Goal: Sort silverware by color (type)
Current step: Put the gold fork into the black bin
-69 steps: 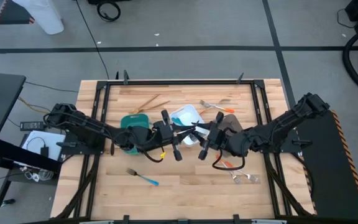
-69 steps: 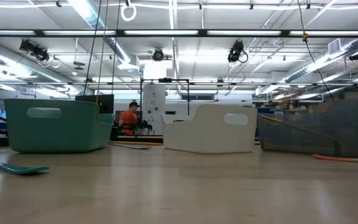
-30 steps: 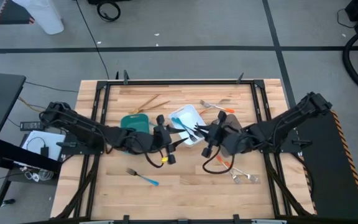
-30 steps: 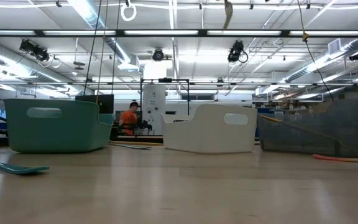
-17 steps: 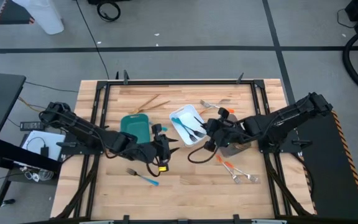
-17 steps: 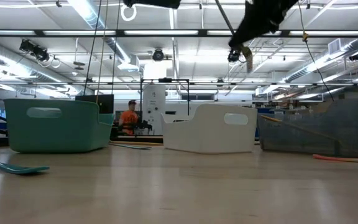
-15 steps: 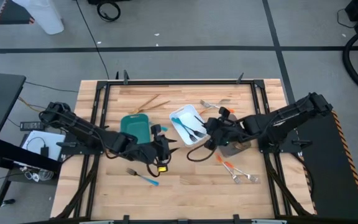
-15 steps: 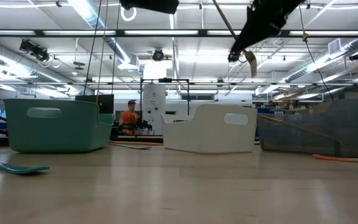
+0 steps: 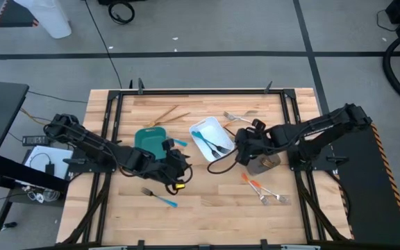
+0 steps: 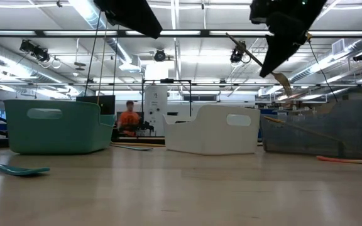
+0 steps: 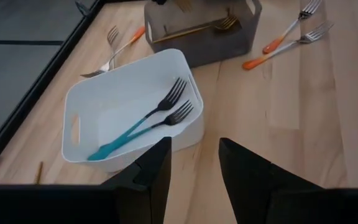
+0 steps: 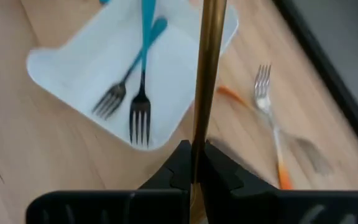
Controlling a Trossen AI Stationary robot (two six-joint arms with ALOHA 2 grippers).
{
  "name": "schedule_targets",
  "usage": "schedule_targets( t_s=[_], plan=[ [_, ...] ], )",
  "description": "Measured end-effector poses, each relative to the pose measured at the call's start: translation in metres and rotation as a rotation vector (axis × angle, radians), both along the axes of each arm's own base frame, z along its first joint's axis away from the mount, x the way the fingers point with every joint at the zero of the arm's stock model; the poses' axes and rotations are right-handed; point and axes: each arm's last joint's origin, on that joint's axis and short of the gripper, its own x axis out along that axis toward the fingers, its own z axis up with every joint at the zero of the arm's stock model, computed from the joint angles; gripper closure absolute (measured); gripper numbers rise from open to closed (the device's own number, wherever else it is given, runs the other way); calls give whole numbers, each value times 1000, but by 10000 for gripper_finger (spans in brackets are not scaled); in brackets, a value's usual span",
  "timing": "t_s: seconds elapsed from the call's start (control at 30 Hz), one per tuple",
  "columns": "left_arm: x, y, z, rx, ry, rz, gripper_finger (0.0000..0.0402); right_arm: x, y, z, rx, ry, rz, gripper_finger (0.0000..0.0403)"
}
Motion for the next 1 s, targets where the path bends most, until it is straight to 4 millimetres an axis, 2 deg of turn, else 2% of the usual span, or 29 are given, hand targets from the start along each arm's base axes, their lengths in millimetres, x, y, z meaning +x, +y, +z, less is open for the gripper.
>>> schedule_targets(
  t_s=[0.33, 0.73, 1.0],
  plan=[
    [-7, -13, -5, -80, 76, -108, 260, -20, -4, -43, 146, 154, -64, 380],
    [-10, -15, -8, -53, 91, -111, 260, -43, -4, -66, 286, 324, -174, 375],
    [-9, -12, -8, -52, 94, -100, 260, -47, -3, -68, 340, 373, -184, 373]
  ],
)
